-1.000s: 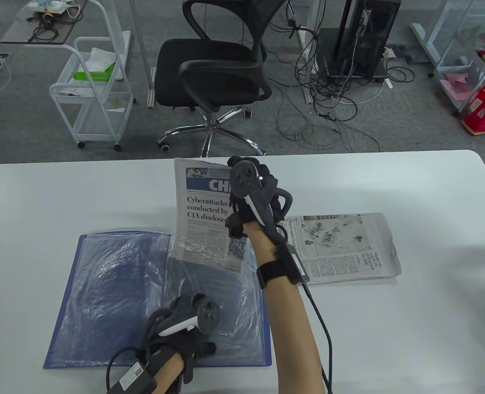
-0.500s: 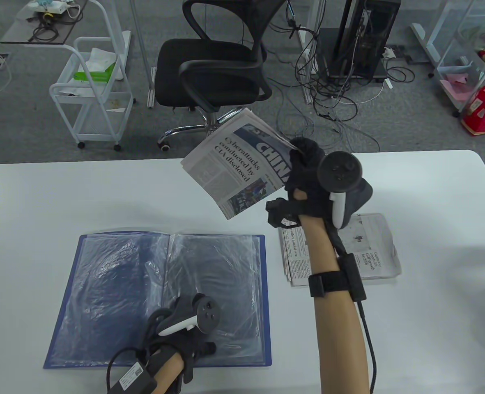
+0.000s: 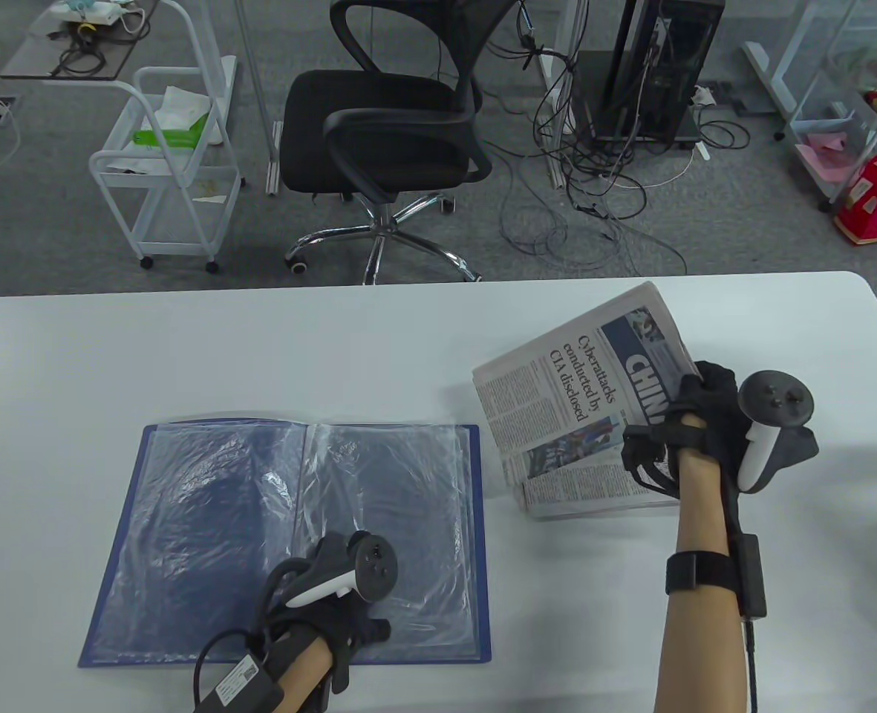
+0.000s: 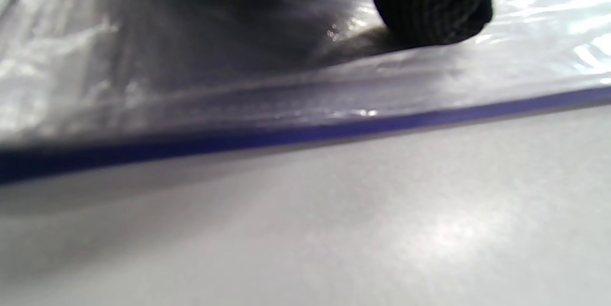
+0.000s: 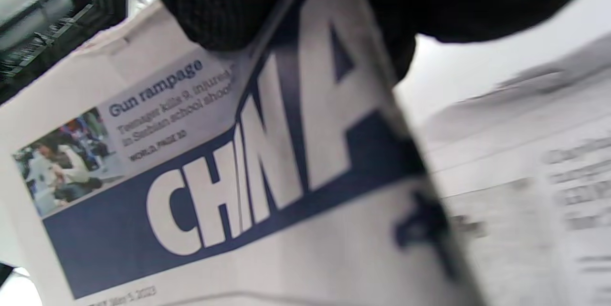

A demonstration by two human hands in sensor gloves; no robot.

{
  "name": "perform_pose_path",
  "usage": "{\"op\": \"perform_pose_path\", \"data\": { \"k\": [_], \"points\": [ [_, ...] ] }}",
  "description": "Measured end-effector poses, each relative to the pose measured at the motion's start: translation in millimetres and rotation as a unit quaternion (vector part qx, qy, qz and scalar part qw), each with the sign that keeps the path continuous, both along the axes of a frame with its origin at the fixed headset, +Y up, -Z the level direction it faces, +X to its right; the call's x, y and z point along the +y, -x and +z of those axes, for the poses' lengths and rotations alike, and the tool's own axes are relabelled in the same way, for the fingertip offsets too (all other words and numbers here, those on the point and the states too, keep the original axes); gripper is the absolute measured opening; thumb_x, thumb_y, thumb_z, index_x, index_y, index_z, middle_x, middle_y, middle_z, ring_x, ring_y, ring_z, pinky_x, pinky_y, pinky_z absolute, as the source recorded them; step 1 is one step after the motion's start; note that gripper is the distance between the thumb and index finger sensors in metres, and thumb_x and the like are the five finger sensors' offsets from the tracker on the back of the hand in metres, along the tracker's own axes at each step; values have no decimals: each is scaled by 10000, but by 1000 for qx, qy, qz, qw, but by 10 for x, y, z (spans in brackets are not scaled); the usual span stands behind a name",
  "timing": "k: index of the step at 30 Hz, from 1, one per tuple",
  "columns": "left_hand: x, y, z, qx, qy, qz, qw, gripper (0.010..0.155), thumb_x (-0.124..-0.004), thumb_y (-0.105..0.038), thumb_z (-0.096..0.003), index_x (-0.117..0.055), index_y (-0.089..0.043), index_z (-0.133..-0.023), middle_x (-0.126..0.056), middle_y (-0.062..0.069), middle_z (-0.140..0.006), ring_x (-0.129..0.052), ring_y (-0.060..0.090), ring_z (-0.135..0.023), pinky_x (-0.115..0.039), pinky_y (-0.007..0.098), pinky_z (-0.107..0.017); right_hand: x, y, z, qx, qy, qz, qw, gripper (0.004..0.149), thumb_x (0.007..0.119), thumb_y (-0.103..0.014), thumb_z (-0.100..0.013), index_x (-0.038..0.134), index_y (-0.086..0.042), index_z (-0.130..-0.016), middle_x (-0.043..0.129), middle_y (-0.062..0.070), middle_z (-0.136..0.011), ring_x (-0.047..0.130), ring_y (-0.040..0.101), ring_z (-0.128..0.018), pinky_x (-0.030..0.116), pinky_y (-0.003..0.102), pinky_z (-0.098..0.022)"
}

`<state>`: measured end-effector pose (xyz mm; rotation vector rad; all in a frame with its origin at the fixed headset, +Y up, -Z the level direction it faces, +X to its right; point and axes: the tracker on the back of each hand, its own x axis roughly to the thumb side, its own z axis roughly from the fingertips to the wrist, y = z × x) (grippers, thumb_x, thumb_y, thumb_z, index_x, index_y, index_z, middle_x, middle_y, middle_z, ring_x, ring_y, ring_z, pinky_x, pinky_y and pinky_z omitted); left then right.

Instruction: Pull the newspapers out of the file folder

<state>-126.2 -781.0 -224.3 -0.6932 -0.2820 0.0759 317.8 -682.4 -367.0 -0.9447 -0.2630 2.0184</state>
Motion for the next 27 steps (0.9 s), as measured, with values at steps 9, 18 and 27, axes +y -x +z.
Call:
{"op": "perform_pose_path", "data": {
  "k": [9, 18, 27],
  "points": [
    [6, 7, 2, 2, 1, 2, 1000, 854, -734, -482, -449, -216, -254, -1088, -63, 114, -1121, -156, 569, -984, -345, 683, -676, -489, -207, 61, -15, 64, 111, 992, 392, 797, -325, -396, 801, -306, -787, 953, 37, -713, 1032, 197, -395, 891, 444, -315],
    [6, 2, -1, 3, 1, 3, 1000, 852, -734, -480, -449, -217, -254, -1087, -60, 112, -1121, -154, 568, -985, -343, 684, -677, -297, 50, 116, 58, 98, 340, 933, 599, 764, -511, -385, 666, -319, -944, 786, 43, -982, 858, 364, -865, 721, 586, -600],
    [7, -1, -3, 2, 1, 1, 1000, 852, -733, -479, -449, -217, -249, -1088, -61, 116, -1120, -159, 572, -985, -345, 686, -677, 313, 922, 246, 206, -6, 382, 901, 544, 733, -525, -393, 718, -370, -915, 817, -12, -983, 886, 321, -871, 730, 566, -623]
  ]
}}
